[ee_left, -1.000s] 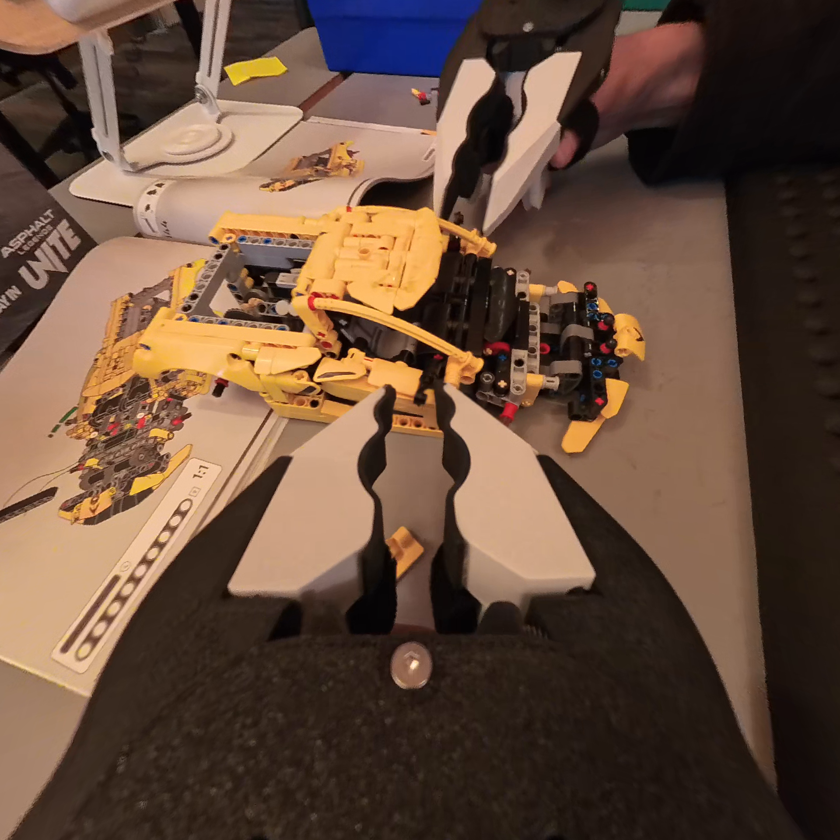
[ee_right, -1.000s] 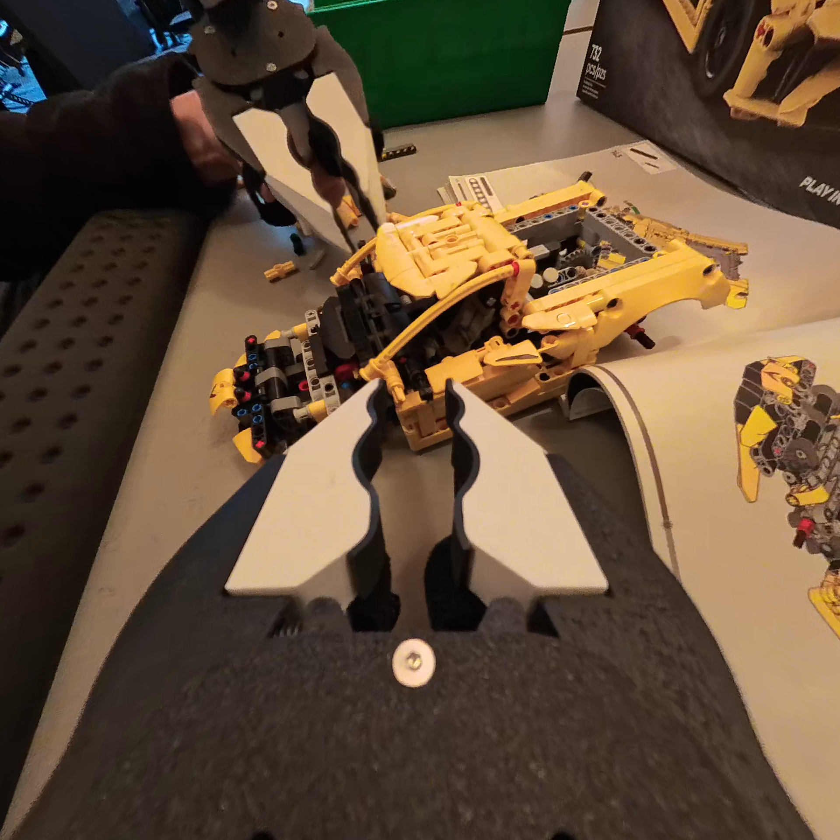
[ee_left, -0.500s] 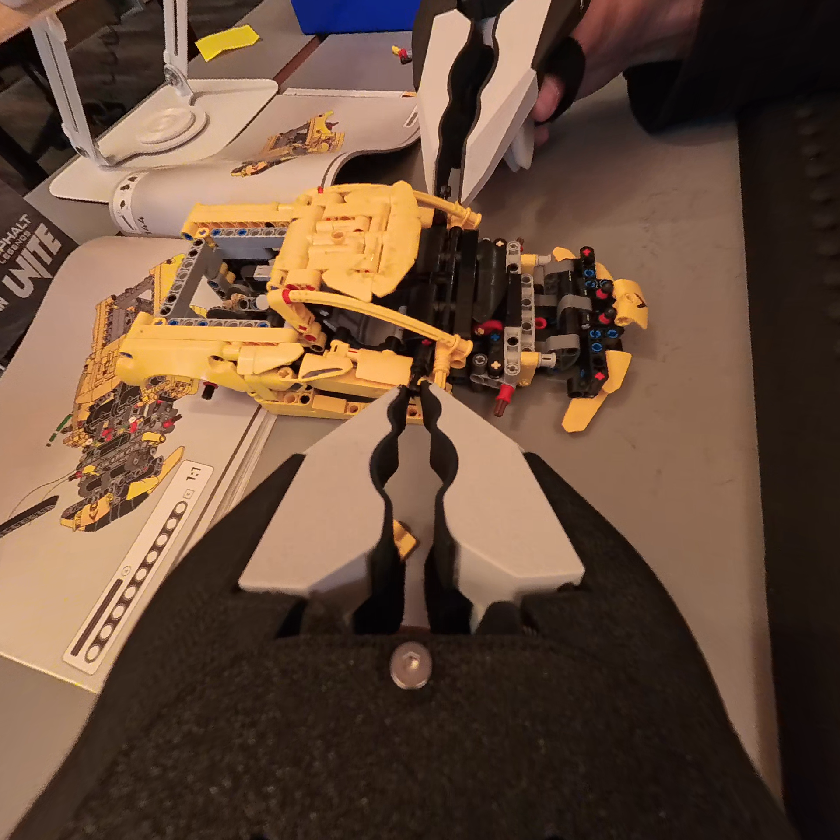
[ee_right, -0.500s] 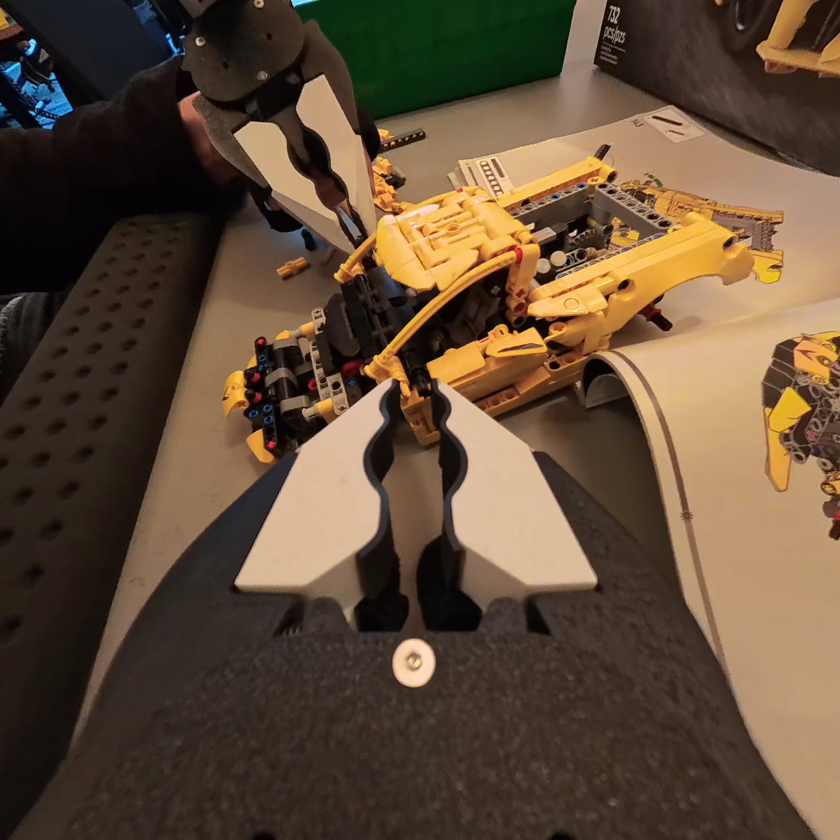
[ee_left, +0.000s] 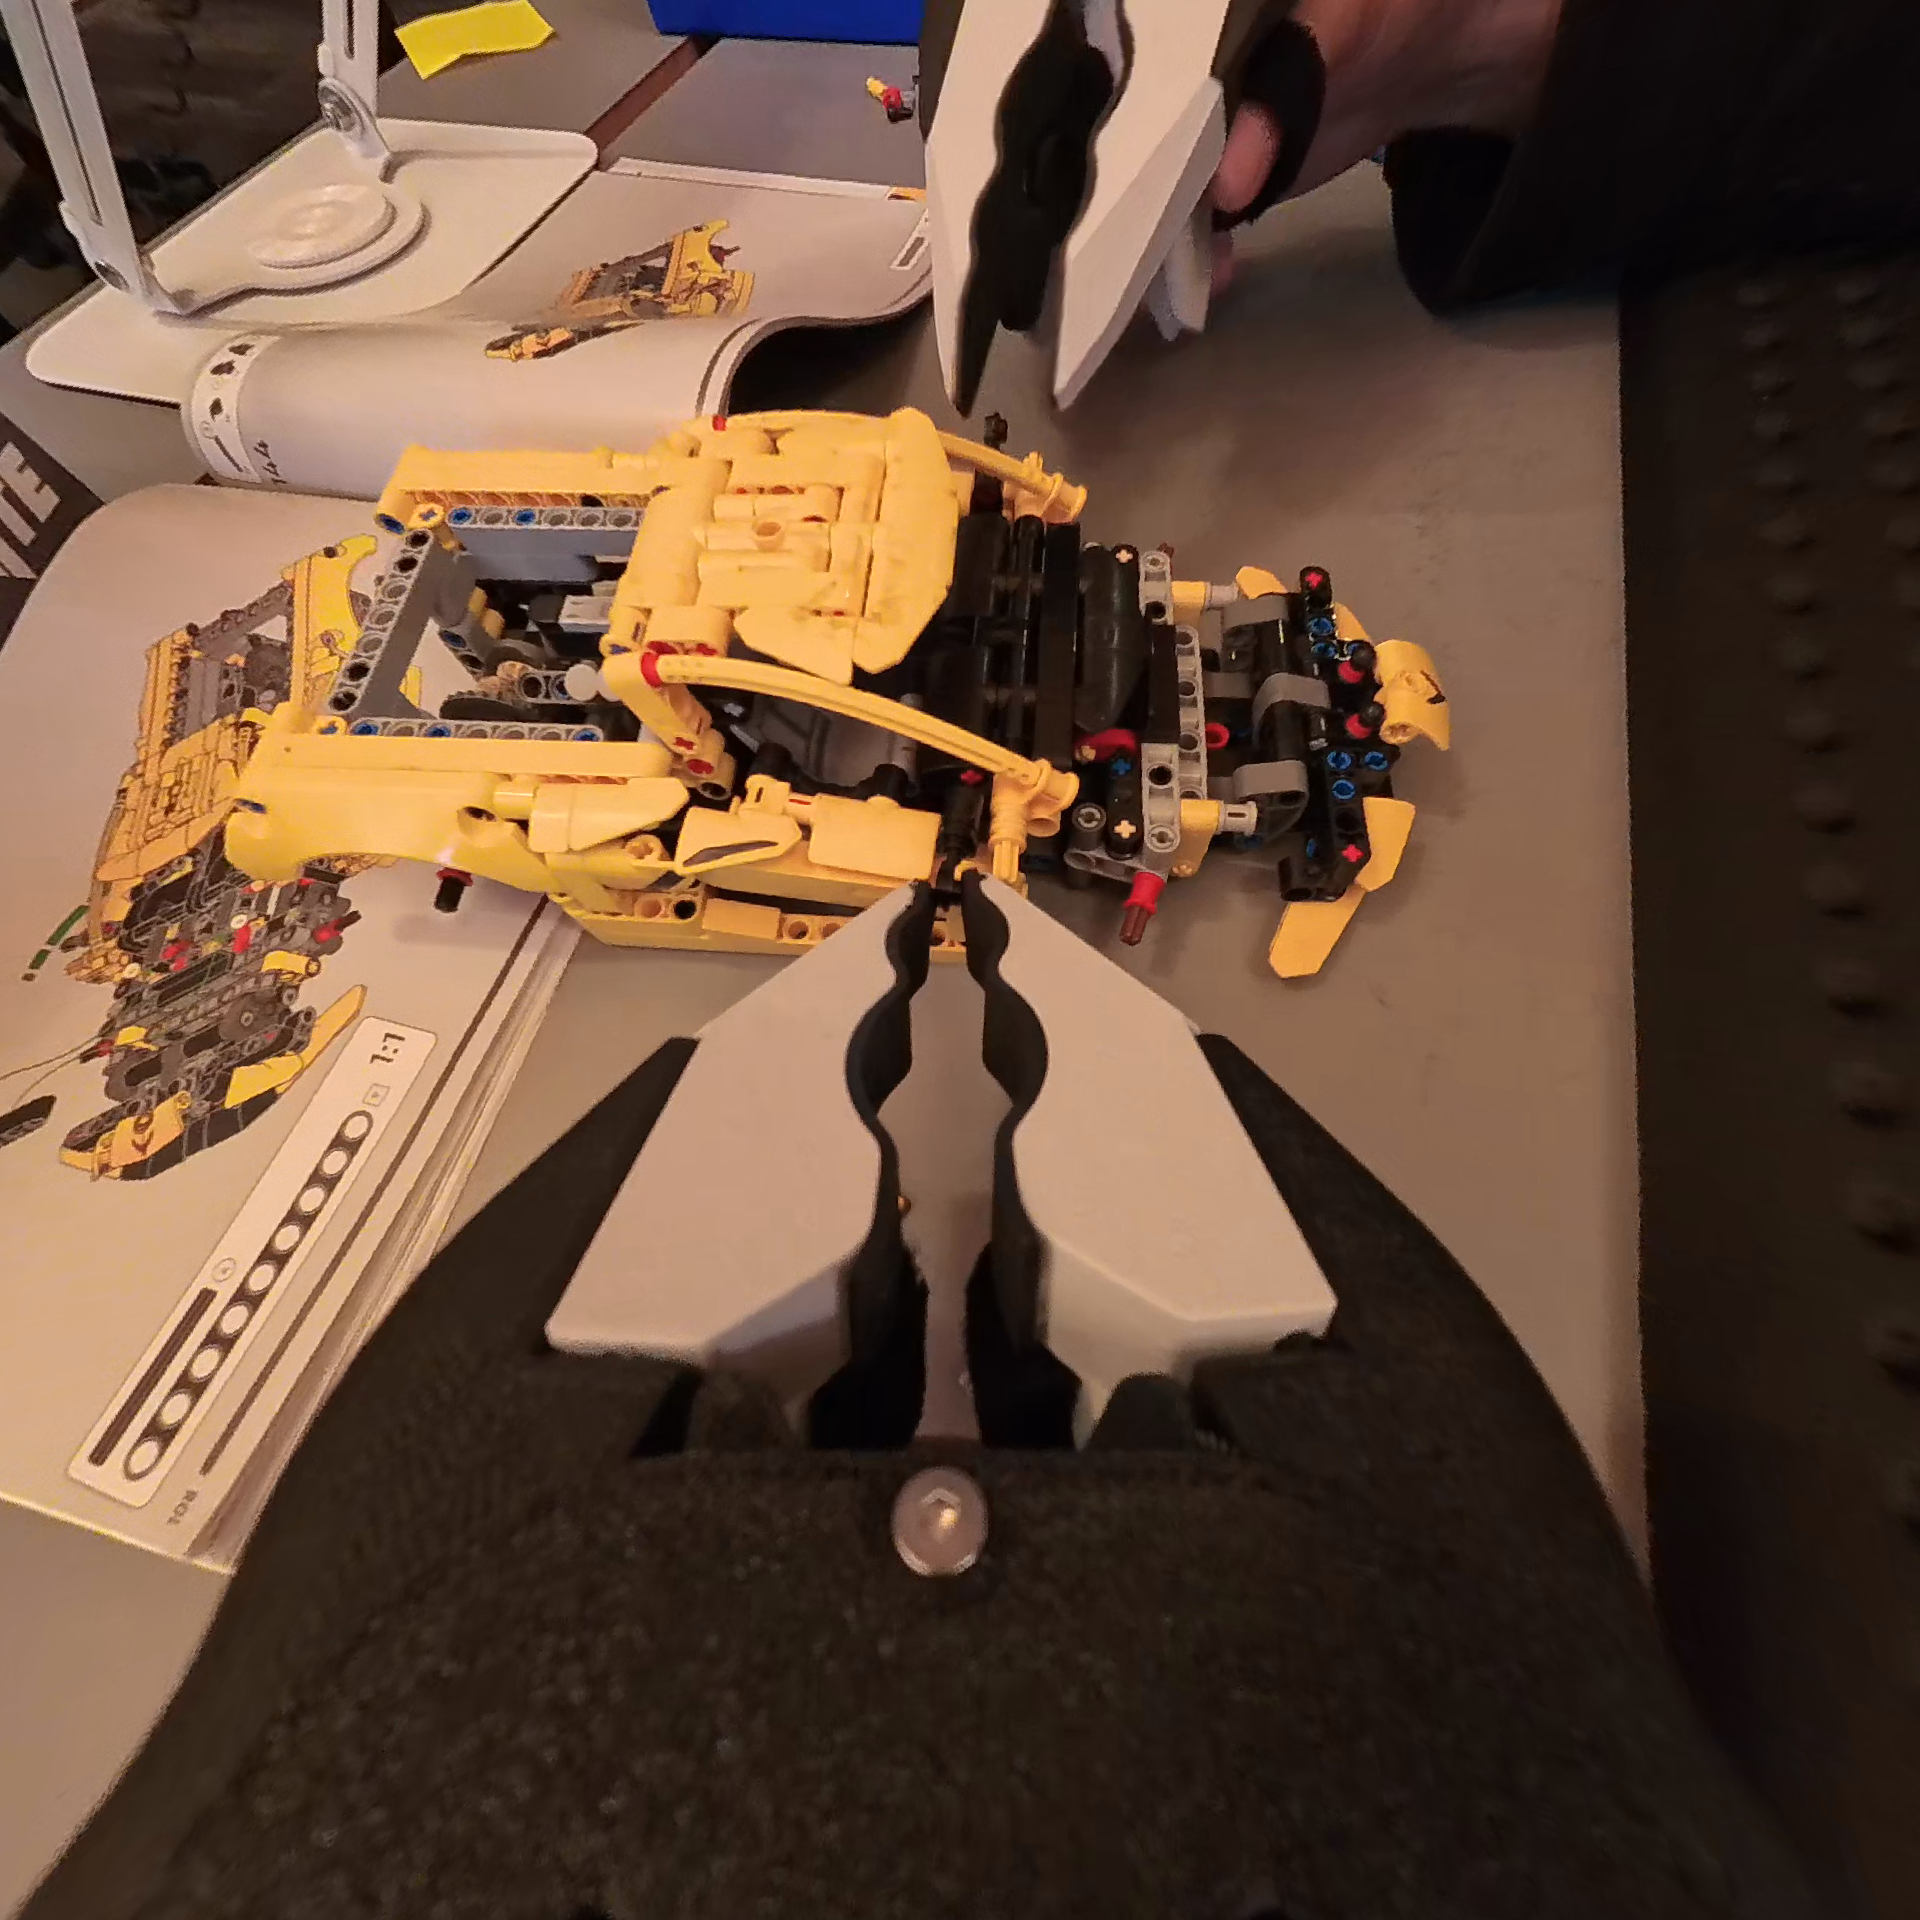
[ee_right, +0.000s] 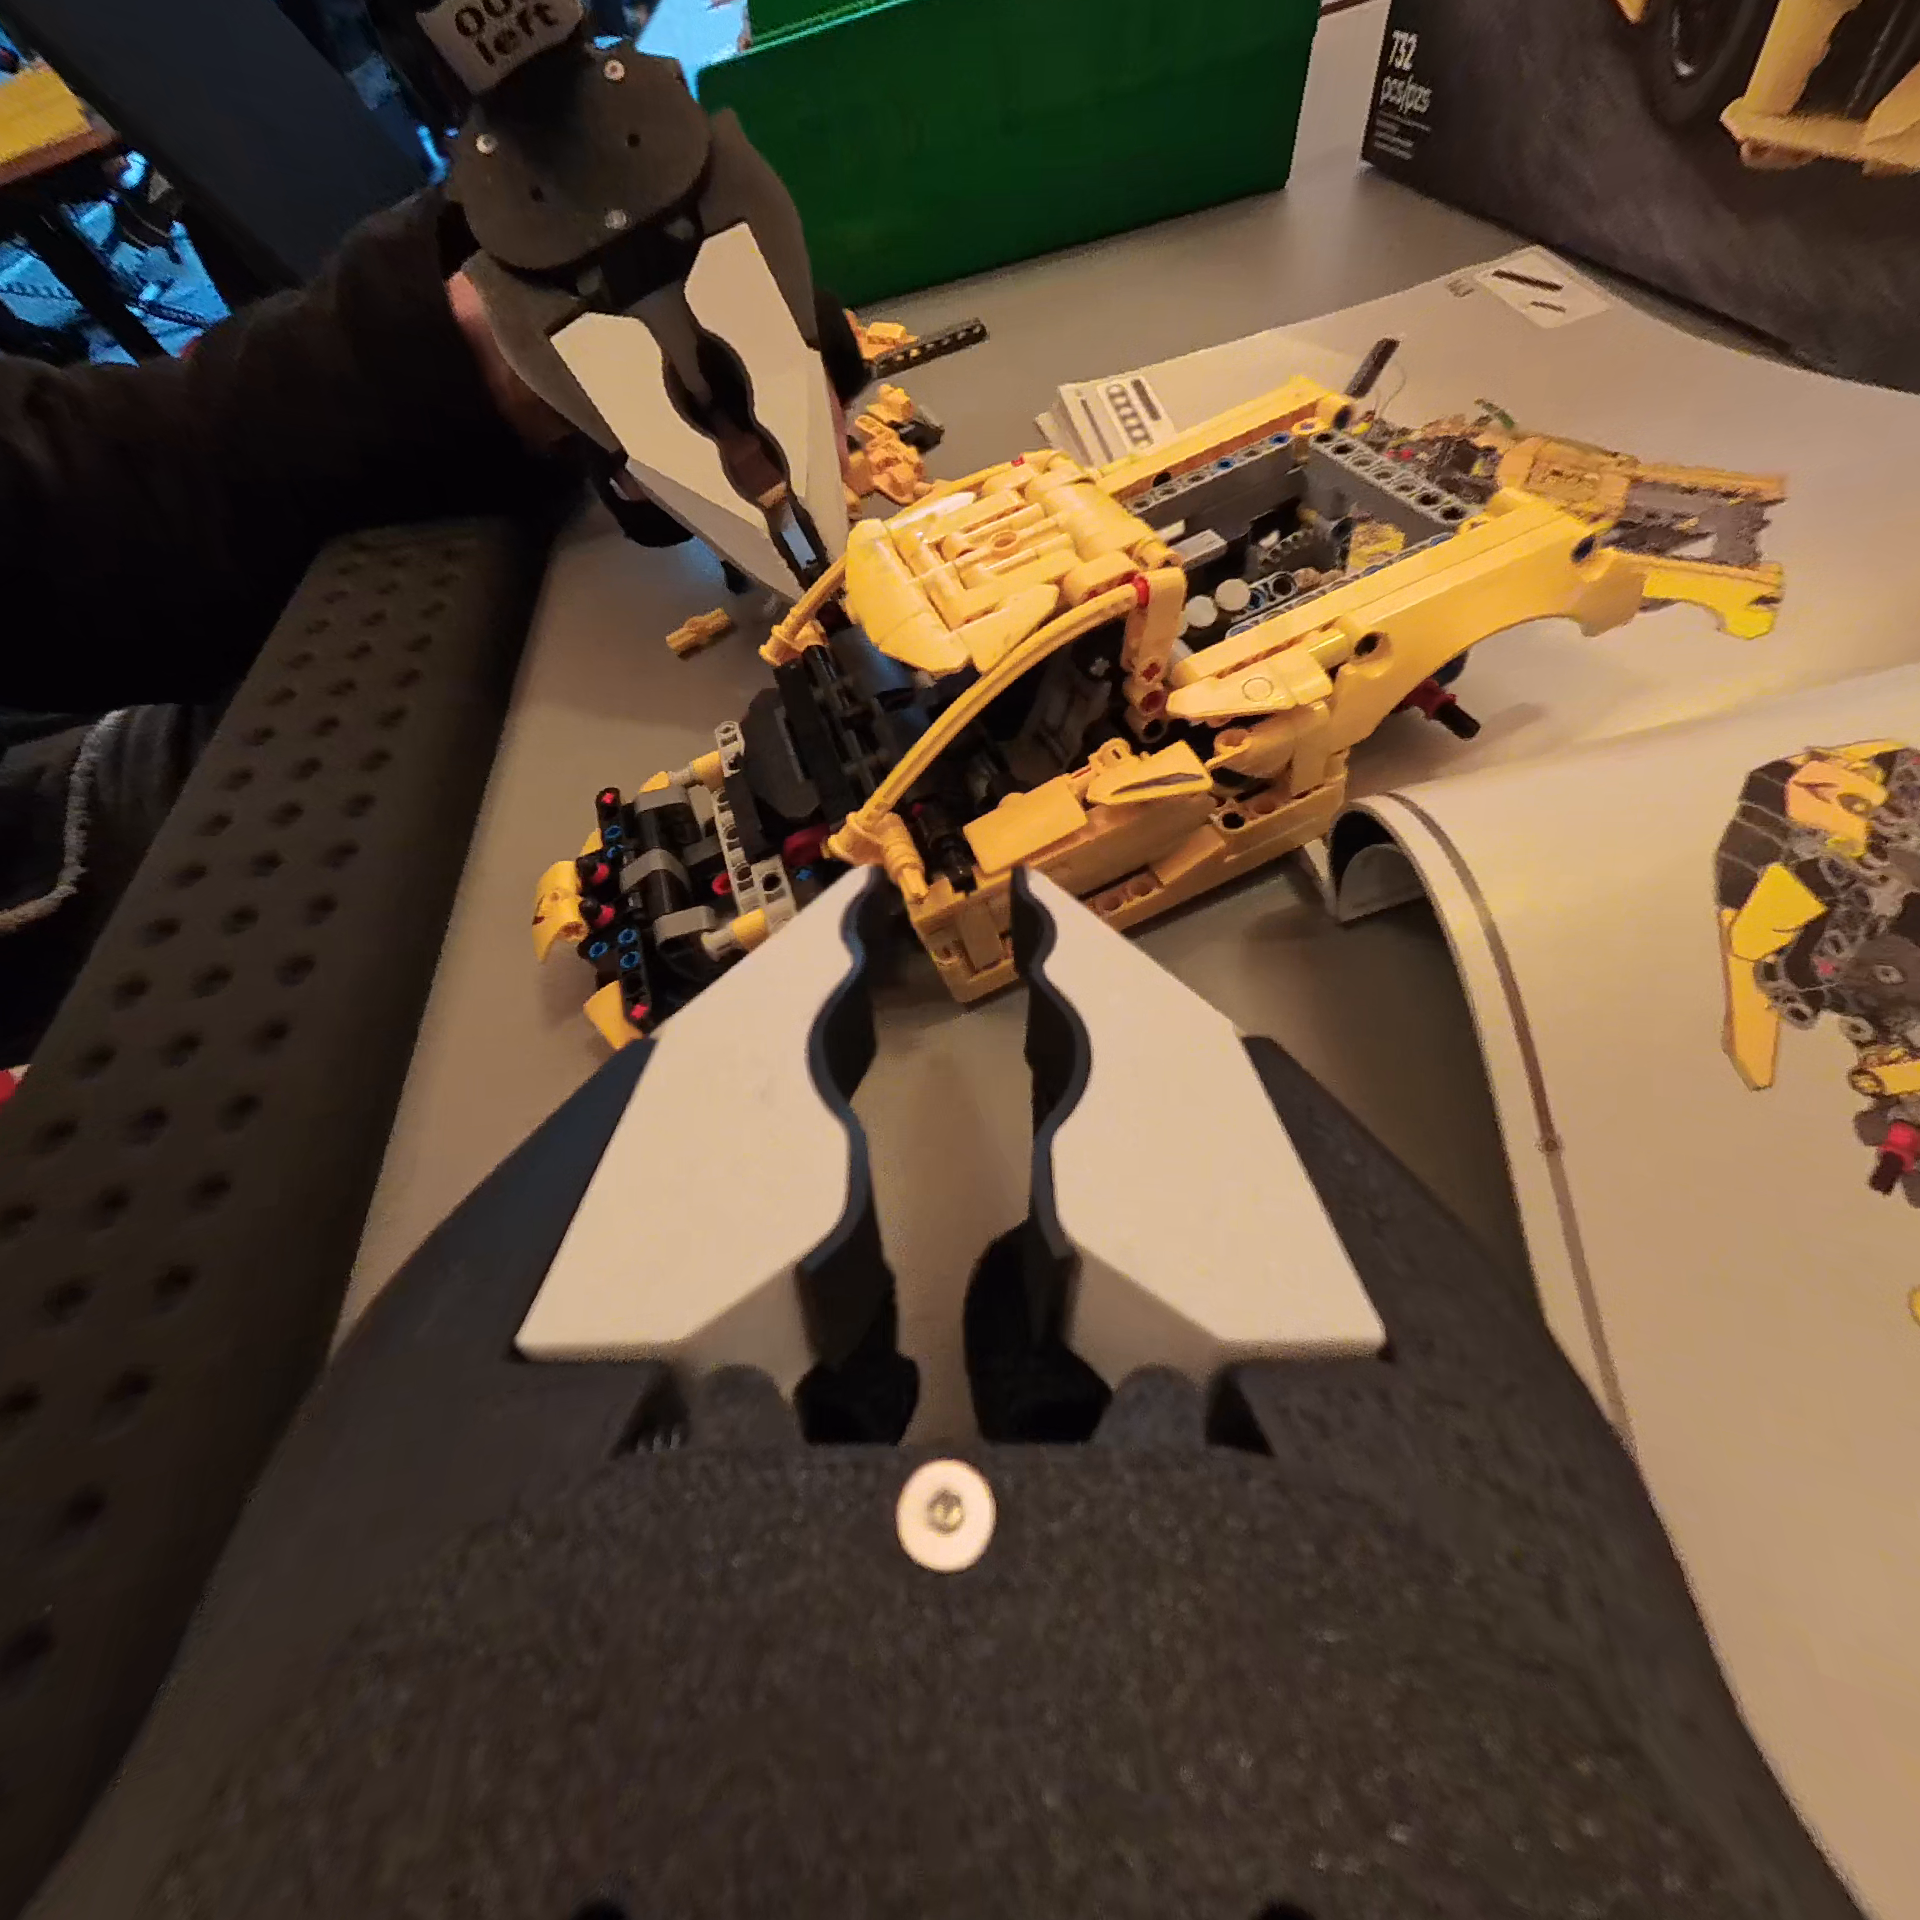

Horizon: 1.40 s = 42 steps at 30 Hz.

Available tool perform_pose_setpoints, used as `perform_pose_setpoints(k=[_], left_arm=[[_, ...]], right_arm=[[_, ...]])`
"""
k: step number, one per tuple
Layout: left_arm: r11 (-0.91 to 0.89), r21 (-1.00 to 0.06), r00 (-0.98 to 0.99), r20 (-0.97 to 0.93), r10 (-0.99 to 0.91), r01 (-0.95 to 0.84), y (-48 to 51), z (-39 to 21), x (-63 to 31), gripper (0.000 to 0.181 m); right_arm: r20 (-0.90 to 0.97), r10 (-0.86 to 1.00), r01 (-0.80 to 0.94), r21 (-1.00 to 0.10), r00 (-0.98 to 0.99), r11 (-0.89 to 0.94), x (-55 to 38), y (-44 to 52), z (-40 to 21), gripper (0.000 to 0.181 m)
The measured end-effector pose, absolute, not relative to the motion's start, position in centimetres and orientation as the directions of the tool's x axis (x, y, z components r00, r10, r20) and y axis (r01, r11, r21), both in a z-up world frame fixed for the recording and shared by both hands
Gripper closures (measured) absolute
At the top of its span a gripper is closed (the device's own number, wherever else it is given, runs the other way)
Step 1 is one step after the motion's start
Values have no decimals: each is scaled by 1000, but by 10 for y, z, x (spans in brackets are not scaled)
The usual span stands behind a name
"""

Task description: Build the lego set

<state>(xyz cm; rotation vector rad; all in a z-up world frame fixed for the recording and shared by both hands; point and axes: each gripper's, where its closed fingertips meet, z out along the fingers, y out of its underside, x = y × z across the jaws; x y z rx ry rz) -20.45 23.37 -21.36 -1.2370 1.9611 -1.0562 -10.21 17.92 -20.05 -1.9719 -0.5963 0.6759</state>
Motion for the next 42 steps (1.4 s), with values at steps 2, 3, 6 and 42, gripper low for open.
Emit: perform_pose_setpoints(k=[2,3,6,42], left_arm=[[257,-854,-396,-66,-916,-452,234,-214,-206,176],[255,-855,-393,-67,-917,-451,235,-213,-207,176],[209,-876,-376,-34,-926,-435,238,-205,-214,175],[-74,-718,44,61,-997,-692,207,-200,-189,176]], right_arm=[[-218,654,148,-878,724,-456,-102,177,-205,153],[-206,658,168,-873,725,-458,-102,177,-208,149],[-193,682,190,-875,706,-445,-108,174,-210,145],[-626,253,-280,-624,737,-729,-167,156,-190,177]])
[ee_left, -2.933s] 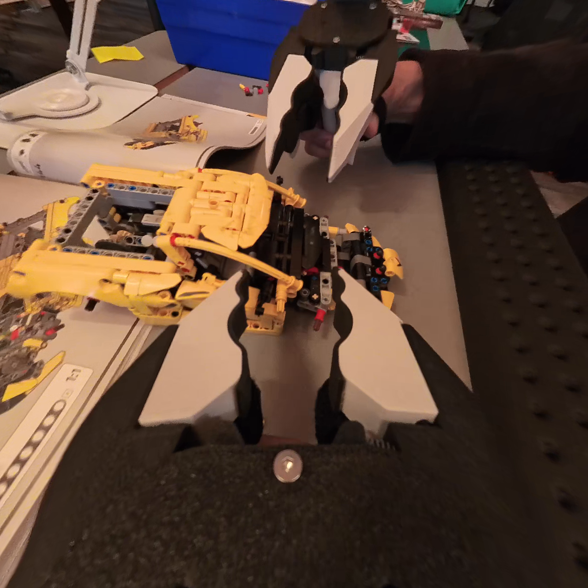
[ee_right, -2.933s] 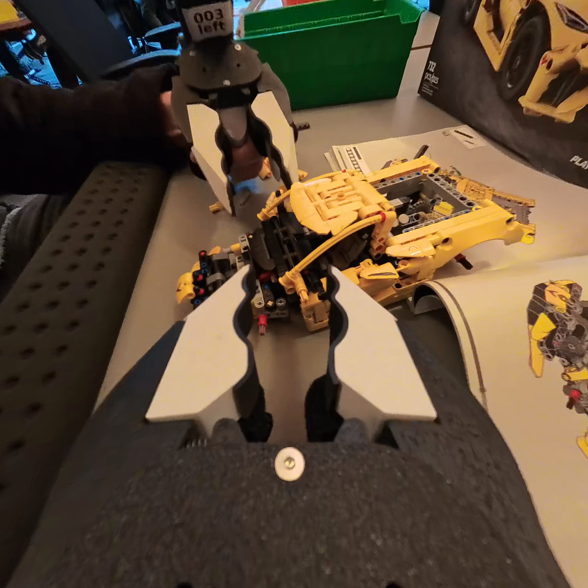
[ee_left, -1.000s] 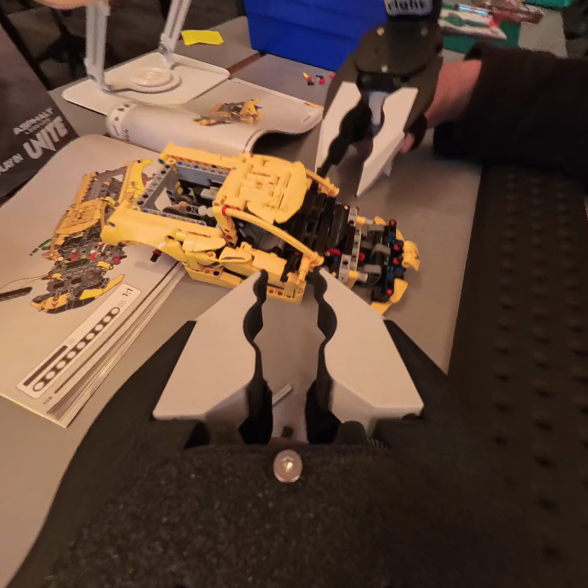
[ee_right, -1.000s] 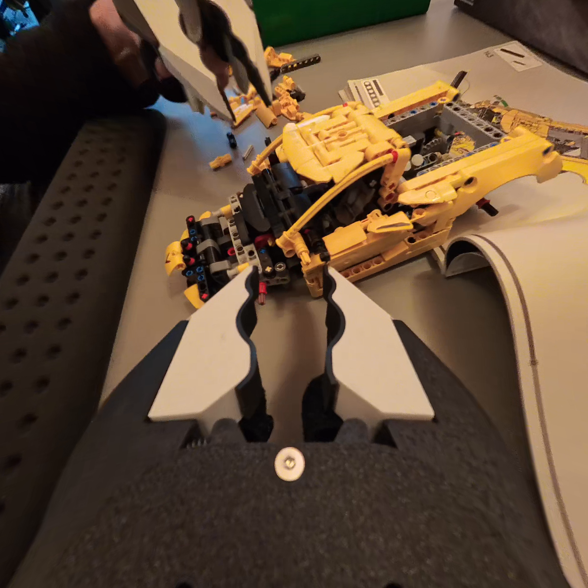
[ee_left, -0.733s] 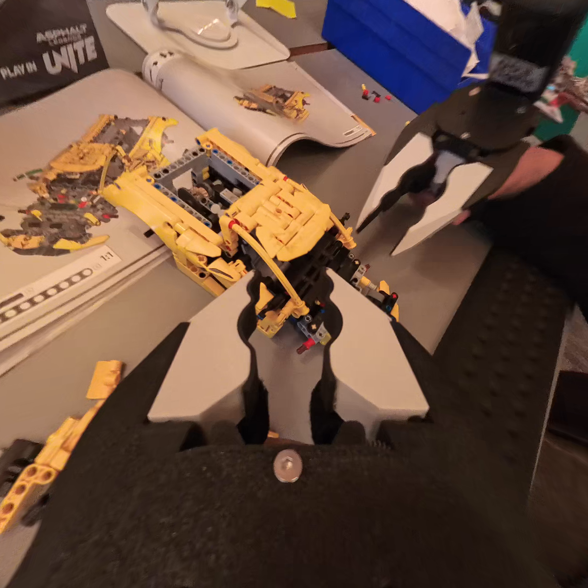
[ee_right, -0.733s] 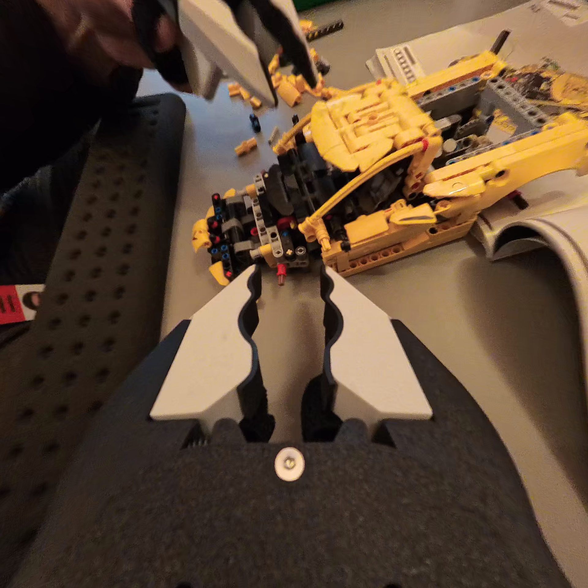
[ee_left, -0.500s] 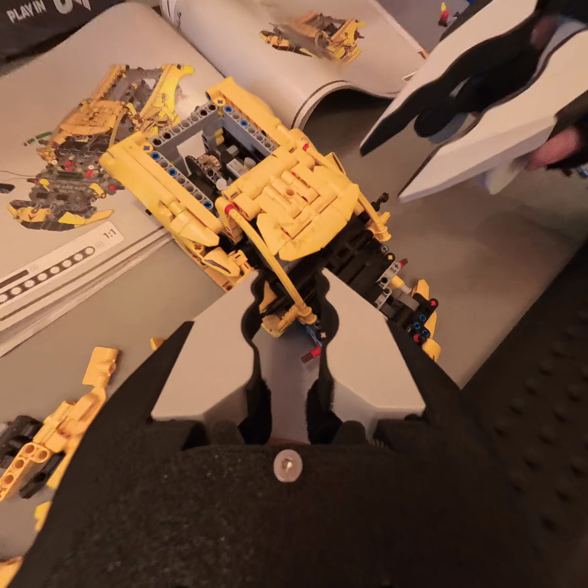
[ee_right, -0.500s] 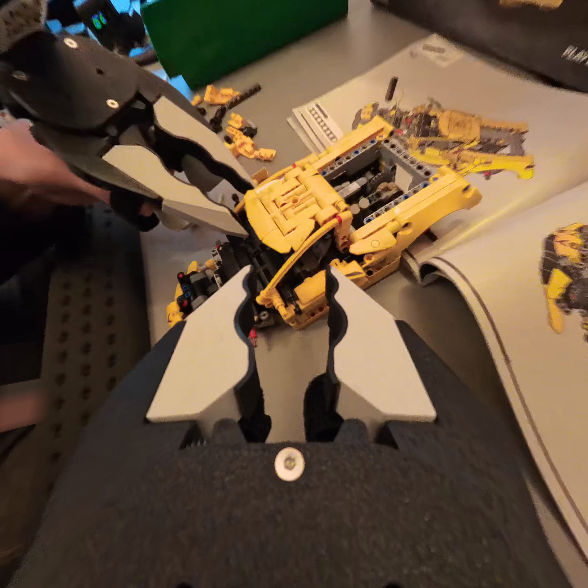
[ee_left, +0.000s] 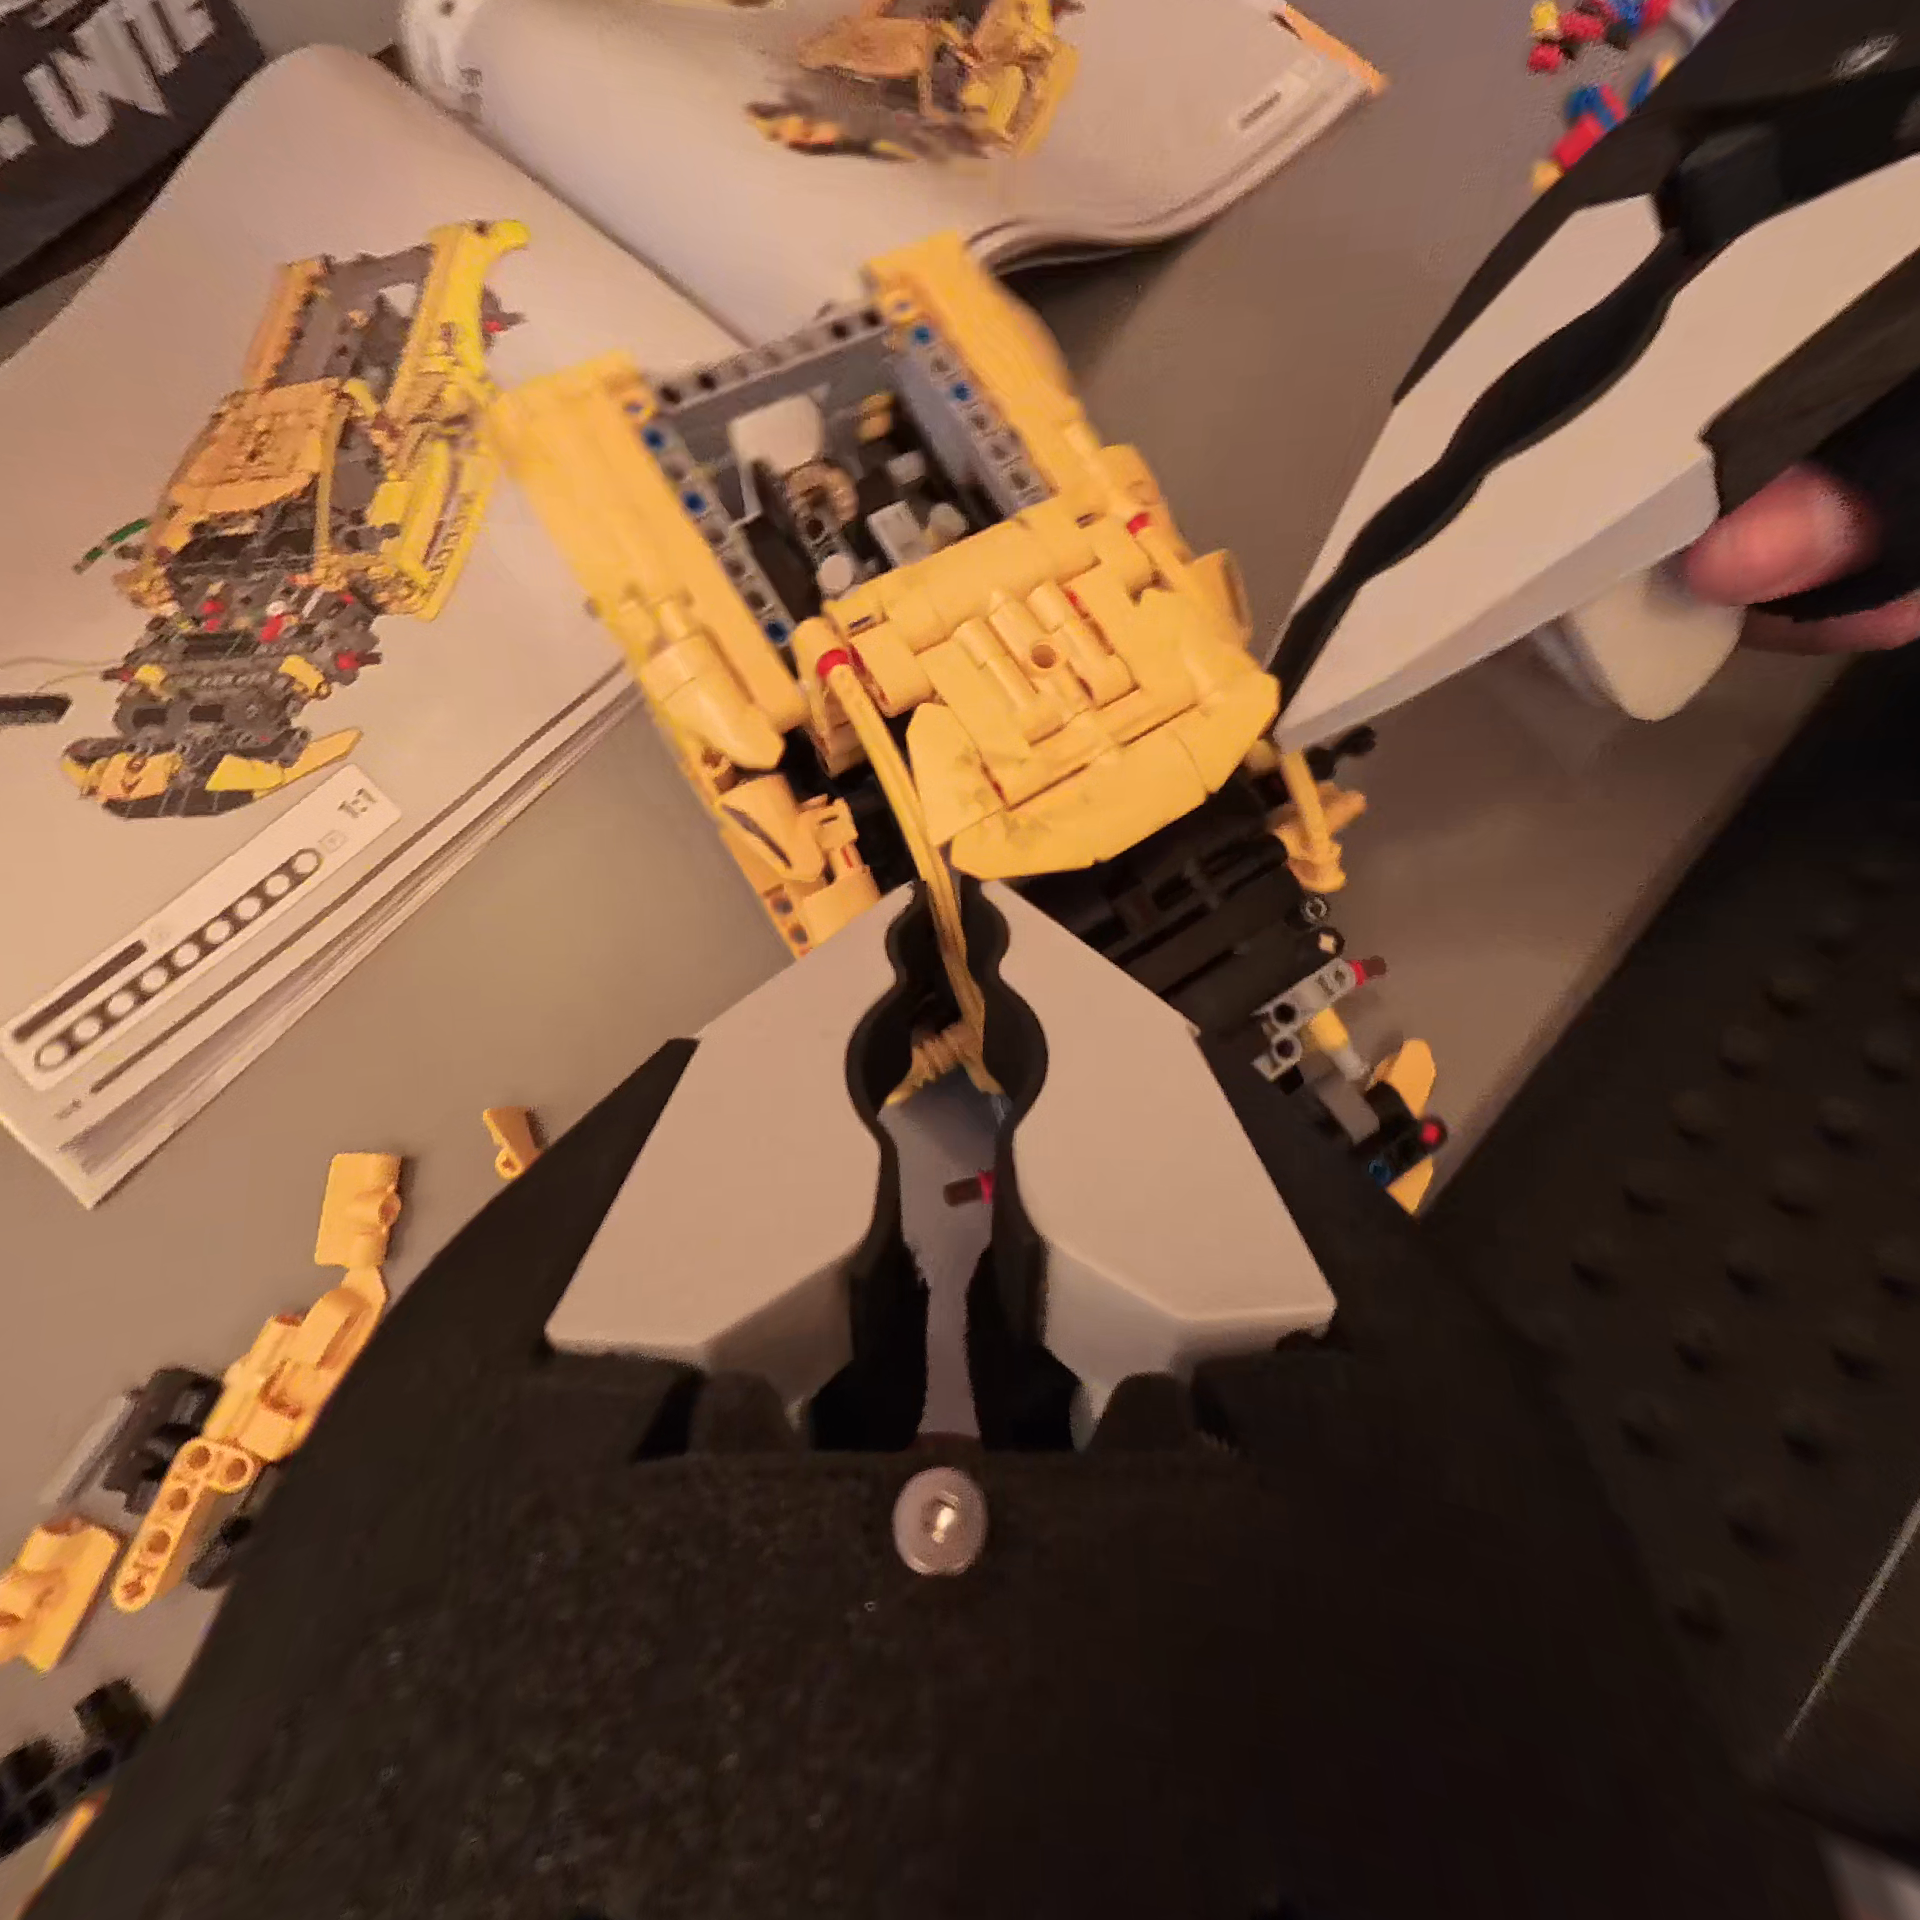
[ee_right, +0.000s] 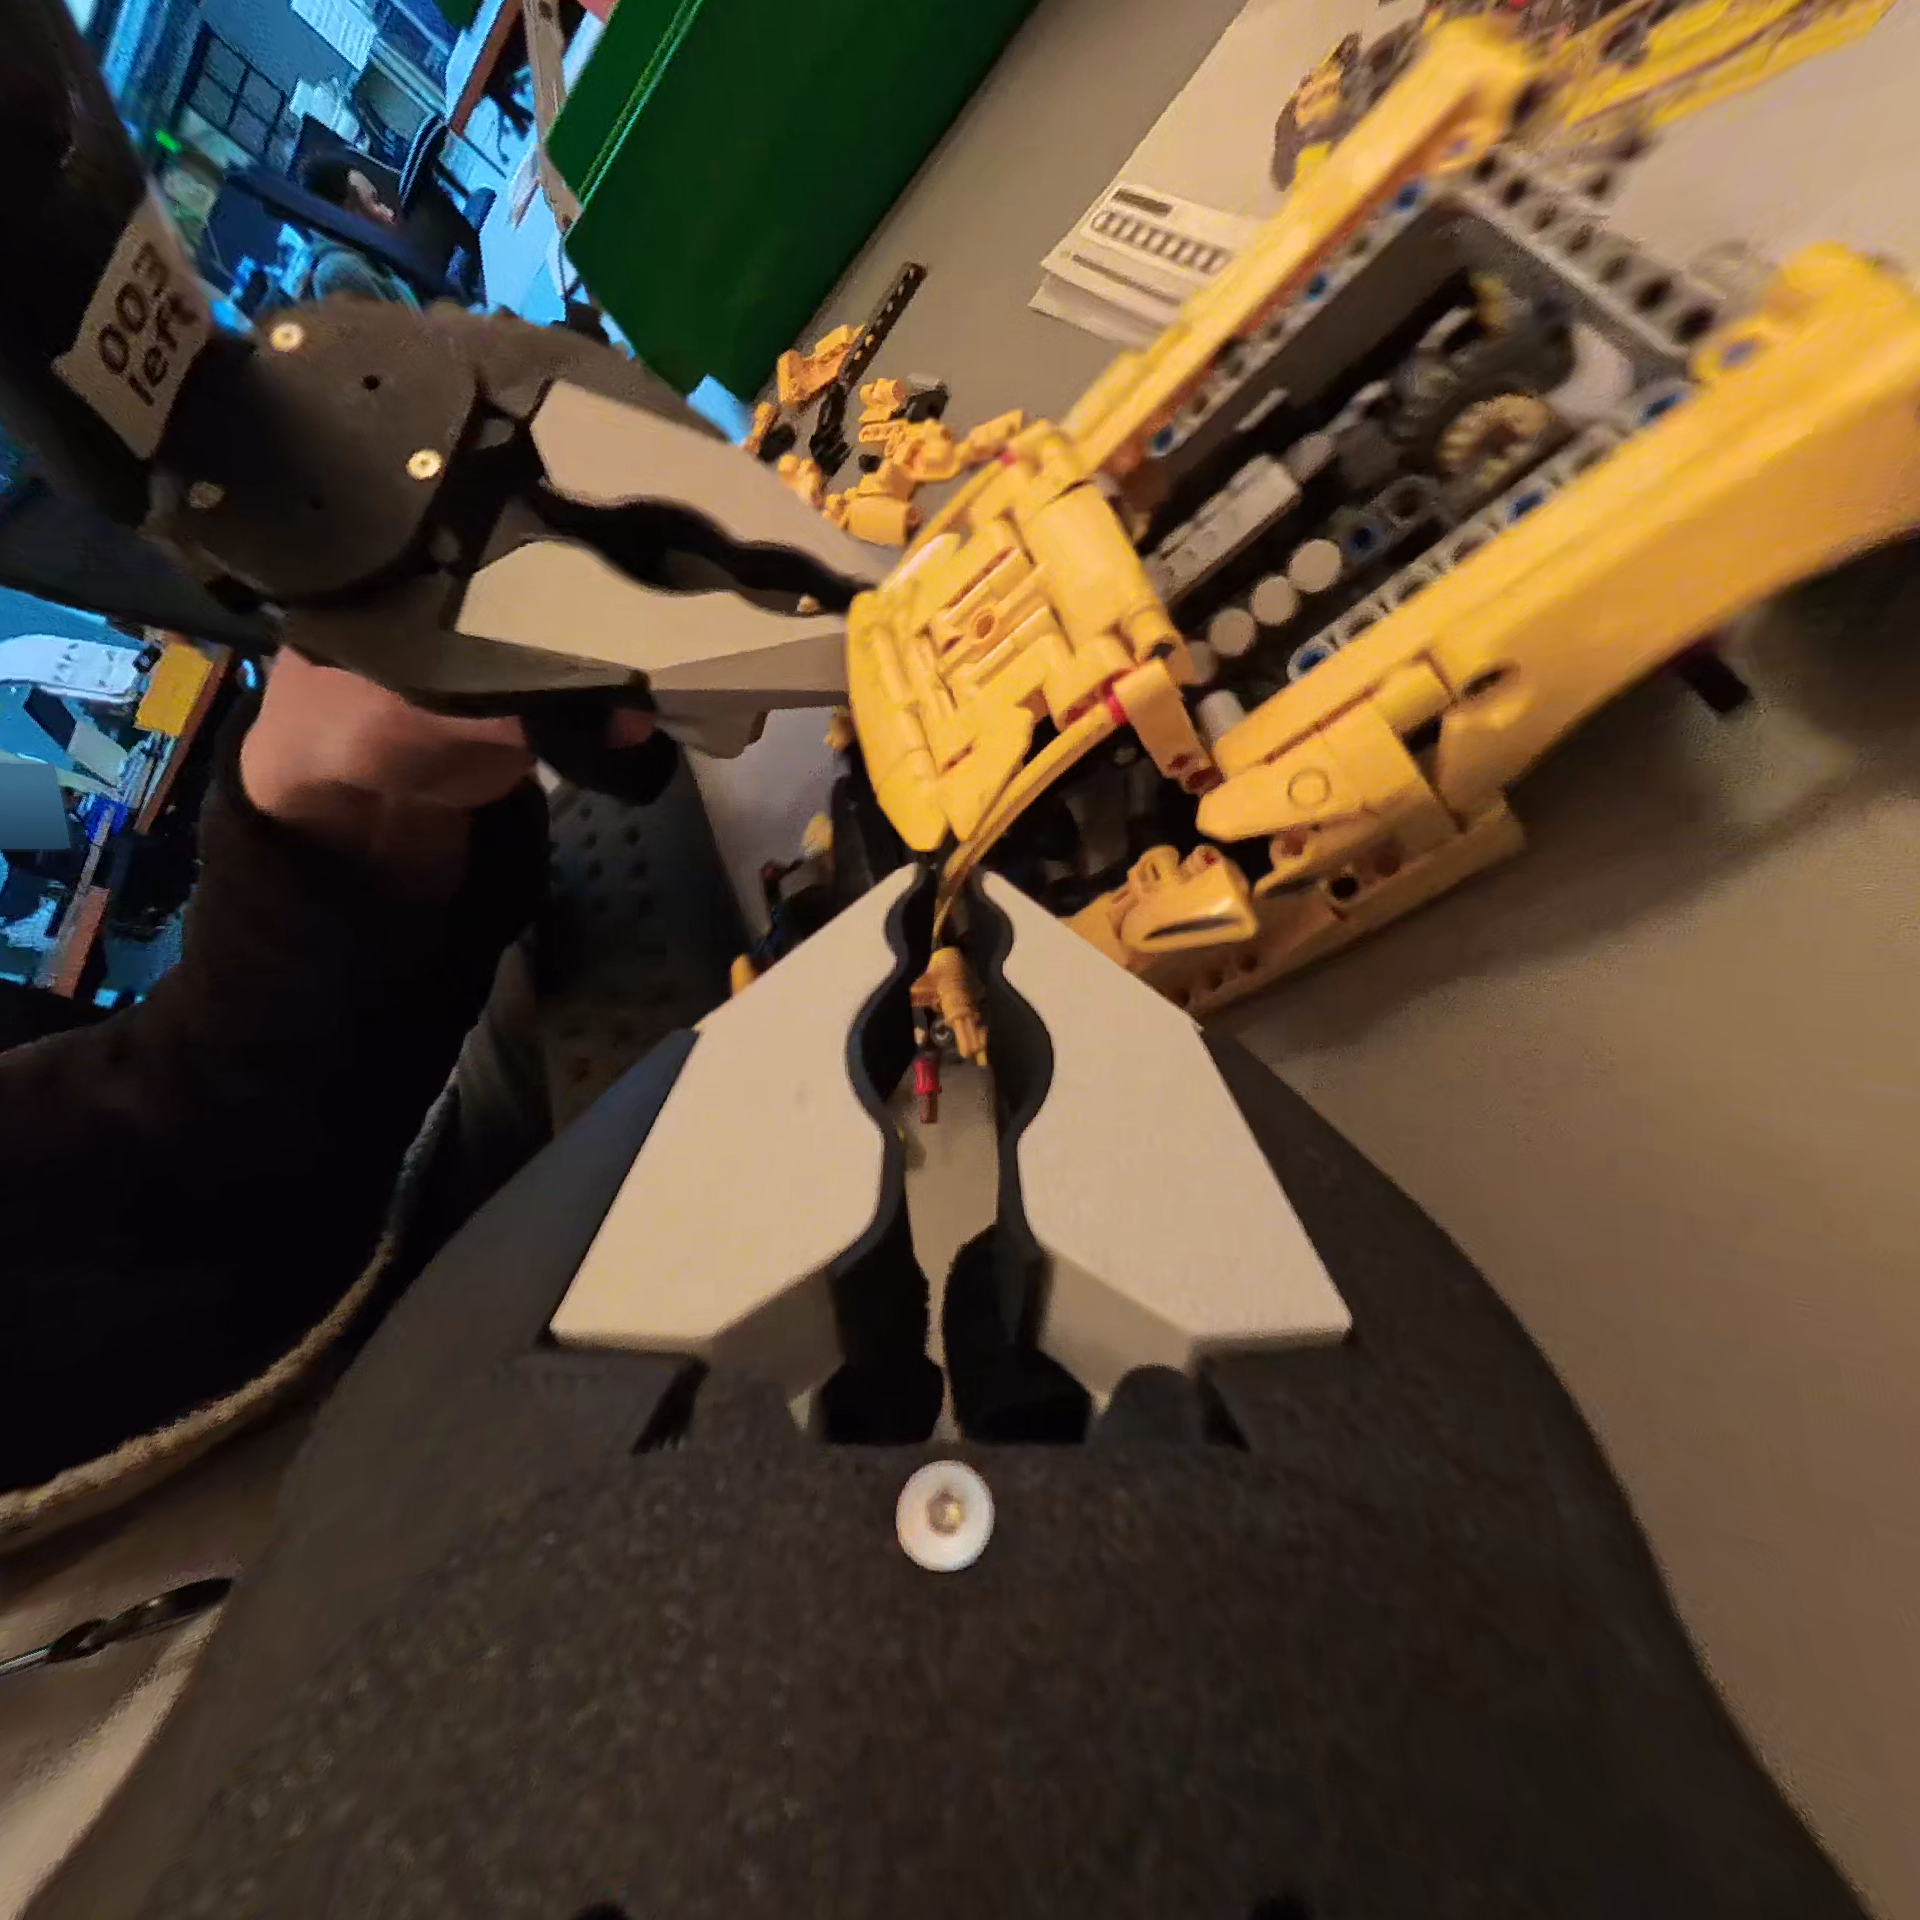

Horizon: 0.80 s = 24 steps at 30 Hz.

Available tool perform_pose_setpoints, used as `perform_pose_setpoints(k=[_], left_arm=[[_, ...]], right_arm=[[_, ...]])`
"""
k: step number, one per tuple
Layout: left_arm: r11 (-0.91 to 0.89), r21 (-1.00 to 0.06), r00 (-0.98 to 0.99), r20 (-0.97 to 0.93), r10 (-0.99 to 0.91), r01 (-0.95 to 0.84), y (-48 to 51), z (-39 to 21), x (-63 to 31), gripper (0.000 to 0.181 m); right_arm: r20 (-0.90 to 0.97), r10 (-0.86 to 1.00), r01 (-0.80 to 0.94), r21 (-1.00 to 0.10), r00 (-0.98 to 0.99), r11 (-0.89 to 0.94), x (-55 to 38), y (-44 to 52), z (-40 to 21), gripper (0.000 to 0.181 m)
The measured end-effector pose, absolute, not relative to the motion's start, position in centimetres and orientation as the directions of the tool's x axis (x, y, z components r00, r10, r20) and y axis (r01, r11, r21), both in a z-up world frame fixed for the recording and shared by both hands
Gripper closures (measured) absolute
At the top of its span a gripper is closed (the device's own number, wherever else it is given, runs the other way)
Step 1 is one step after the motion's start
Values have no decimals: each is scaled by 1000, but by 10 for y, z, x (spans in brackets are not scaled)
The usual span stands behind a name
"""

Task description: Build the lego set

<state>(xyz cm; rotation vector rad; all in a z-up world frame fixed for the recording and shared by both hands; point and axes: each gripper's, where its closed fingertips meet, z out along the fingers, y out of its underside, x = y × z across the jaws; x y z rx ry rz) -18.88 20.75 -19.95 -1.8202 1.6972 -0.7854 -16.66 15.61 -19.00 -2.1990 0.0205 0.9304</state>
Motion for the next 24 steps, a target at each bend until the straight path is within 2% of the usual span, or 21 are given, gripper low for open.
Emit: perform_pose_setpoints(k=[9,16,20,24], left_arm=[[164,-699,-116,-116,-986,-696,192,-189,-169,178],[195,-647,-180,-89,-980,-737,205,-204,-130,178],[253,-653,-270,-77,-960,-714,210,-206,-110,178],[334,-638,-377,-73,-923,-694,207,-209,-100,178]], right_arm=[[-651,204,-367,-627,731,-687,-200,123,-191,181],[-662,154,-445,-639,734,-628,-163,129,-184,181],[-622,187,-418,-689,760,-592,-138,119,-172,181],[-589,150,-450,-735,794,-507,-75,117,-142,180]])
